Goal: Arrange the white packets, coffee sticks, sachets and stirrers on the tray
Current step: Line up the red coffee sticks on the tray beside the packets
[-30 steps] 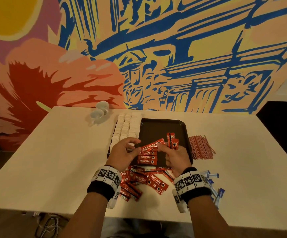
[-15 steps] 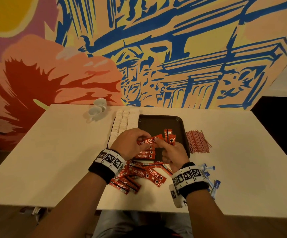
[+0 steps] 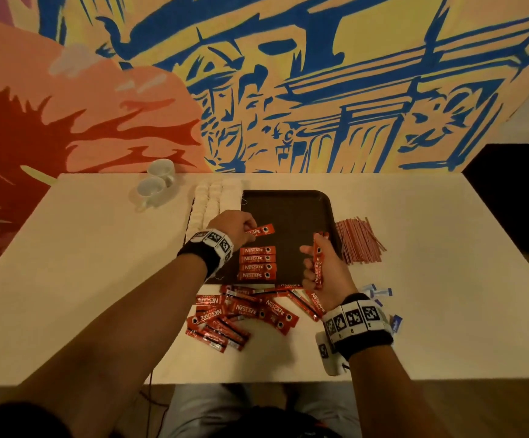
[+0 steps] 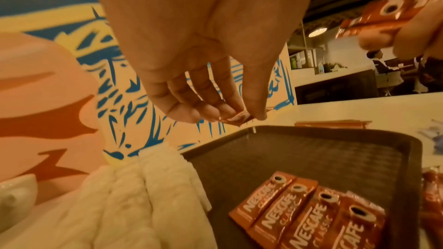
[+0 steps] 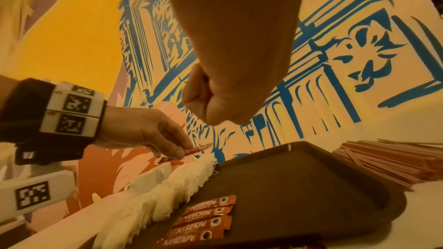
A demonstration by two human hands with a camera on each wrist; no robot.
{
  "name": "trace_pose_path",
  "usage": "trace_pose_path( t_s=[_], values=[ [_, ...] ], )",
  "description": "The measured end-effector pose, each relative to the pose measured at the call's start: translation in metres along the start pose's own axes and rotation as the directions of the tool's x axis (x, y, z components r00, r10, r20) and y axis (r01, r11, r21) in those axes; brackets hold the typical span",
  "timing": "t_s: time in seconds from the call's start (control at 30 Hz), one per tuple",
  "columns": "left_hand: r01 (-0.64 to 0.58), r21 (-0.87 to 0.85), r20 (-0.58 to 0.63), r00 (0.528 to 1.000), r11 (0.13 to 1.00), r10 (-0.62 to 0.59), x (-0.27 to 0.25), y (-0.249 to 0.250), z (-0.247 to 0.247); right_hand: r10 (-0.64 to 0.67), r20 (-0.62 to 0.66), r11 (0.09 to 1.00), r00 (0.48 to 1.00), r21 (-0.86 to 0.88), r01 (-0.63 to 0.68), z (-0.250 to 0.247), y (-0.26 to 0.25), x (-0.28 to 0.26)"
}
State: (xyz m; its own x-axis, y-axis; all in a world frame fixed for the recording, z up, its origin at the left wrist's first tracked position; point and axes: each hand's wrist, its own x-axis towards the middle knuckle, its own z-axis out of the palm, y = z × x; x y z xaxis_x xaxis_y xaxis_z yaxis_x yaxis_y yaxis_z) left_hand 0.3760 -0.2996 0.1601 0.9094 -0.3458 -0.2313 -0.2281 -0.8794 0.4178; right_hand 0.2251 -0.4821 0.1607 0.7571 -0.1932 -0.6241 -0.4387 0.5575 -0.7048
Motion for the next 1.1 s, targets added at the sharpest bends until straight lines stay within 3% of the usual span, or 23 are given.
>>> trace_pose_path(
  t_s=[0.3, 0.57, 0.7, 0.9, 1.1],
  values=[
    [-0.041, 0.158, 0.110, 0.994, 0.987, 0.023, 0.052, -0.014, 0.046, 0.037, -0.048, 0.996, 0.998, -0.083, -0.041, -0.009, 0.007, 0.021],
    [-0.050, 0.172, 0.141, 0.990, 0.984, 0.026, 0.067, -0.022, 0.059, 0.047, -0.037, 0.984, 0.998, -0.172, -0.053, -0.007, 0.005, 0.035],
    [-0.054, 0.159, 0.130, 0.991, 0.986, 0.033, 0.069, -0.021, 0.063, 0.039, -0.031, 0.972, 0.999, -0.232, -0.045, -0.007, 0.005, 0.040],
    [-0.029, 0.133, 0.126, 0.992, 0.991, 0.012, 0.068, -0.018, 0.063, 0.046, -0.016, 0.982, 0.999, -0.184, -0.048, -0.009, 0.005, 0.042],
    [0.048, -0.022, -0.009, 0.999, 0.999, -0.048, 0.057, -0.014, 0.038, 0.066, 0.007, 0.996, 0.998, -0.056, -0.065, -0.005, 0.003, 0.036]
  ],
)
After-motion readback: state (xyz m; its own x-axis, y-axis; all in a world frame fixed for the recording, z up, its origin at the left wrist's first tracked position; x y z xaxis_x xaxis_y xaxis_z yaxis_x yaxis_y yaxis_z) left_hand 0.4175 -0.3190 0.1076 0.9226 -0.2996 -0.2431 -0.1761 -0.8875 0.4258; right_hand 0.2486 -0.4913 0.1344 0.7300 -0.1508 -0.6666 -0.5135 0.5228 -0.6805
